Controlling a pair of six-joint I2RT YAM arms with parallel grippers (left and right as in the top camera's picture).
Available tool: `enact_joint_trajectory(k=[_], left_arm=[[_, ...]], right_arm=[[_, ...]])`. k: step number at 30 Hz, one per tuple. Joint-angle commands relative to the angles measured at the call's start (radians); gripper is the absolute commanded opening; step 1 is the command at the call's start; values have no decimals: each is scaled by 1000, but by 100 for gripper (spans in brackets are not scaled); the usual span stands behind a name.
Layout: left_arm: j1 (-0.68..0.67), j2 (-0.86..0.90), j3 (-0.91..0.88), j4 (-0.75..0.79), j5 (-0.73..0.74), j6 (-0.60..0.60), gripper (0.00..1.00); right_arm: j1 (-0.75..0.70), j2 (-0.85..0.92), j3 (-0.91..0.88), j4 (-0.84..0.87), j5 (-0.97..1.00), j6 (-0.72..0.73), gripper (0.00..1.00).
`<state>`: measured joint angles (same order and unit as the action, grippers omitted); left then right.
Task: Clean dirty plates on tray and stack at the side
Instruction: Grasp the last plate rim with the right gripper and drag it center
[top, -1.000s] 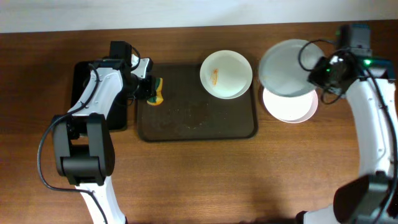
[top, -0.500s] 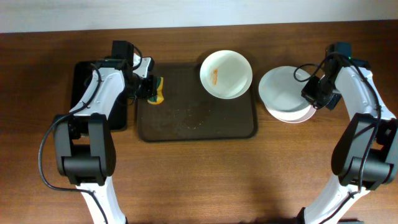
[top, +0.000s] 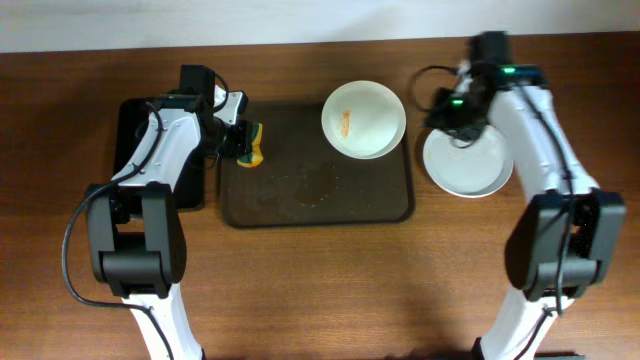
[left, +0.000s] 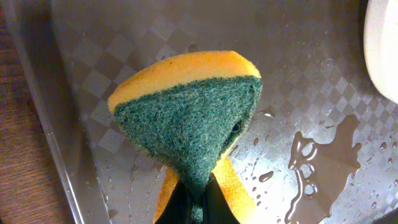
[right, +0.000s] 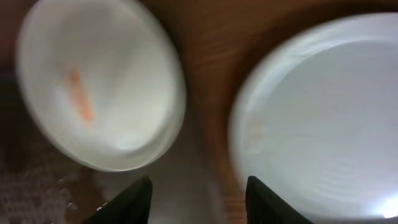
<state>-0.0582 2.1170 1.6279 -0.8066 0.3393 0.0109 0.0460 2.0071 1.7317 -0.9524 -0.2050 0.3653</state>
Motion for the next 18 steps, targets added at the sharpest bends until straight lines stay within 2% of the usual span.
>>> enact_joint_trajectory(k=[1,5,8,18], left_arm=[[-1,0,7,2,-42,-3,1],[-1,0,7,10,-53,-3,1],[0,0,7,18,-52,-3,1],[0,0,7,24,-52,-3,1]], right_arm=[[108,75,-1,16,82,100,43],[185,205,-1,72,164,251,39],[205,244,-1,101,153,254,39],[341,241,1,-37,104,217,34]])
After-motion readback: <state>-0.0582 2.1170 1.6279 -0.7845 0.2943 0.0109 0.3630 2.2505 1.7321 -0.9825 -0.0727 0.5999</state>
